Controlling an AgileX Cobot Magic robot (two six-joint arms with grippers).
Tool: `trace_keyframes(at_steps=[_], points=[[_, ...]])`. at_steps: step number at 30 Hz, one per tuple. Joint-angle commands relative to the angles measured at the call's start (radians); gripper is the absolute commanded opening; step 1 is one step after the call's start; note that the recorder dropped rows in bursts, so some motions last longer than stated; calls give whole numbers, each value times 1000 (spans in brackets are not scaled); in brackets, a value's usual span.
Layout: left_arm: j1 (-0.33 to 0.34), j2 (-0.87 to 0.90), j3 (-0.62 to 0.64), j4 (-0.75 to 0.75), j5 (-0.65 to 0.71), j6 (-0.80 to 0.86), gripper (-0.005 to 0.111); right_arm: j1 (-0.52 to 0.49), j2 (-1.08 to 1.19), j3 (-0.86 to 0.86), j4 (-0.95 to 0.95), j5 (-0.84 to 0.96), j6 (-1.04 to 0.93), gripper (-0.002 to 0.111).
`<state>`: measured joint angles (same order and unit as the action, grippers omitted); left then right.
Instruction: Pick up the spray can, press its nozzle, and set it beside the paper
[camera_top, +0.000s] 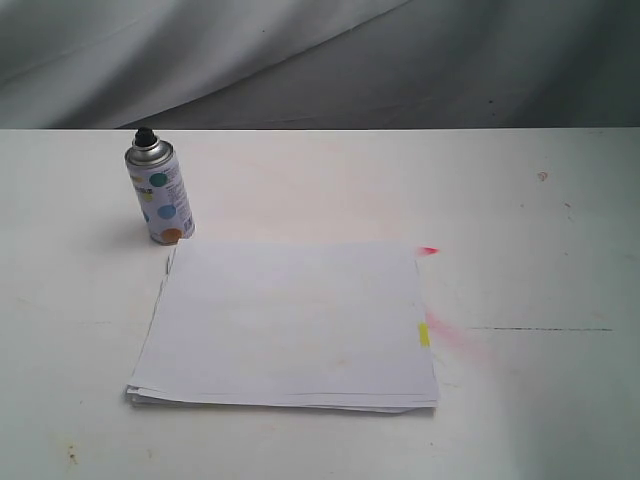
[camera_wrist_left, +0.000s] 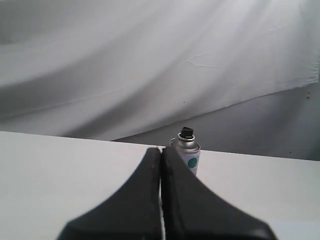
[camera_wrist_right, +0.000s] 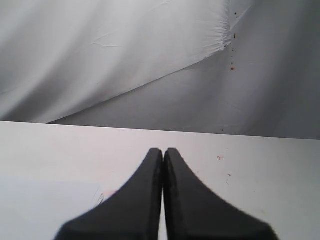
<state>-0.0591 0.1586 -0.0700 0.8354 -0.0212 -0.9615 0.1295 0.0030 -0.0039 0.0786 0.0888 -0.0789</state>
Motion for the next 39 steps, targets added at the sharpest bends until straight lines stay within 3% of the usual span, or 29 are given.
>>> trace_keyframes(at_steps=[1,23,27,32,39], points=[[-2,-2,6,-399,21,399,0,-2,-3,4,-8,4,1,0],[-2,-2,70,-393,47,391,0,-2,-3,4,-8,4,3,0],[-2,-2,70,-556,65,517,0,-2,-3,4,-8,4,3,0],[-2,-2,70,-842,124,857,0,-2,-3,4,-8,4,3,0],[-2,-2,70,-872,183,884,0,-2,-3,4,-8,4,3,0]])
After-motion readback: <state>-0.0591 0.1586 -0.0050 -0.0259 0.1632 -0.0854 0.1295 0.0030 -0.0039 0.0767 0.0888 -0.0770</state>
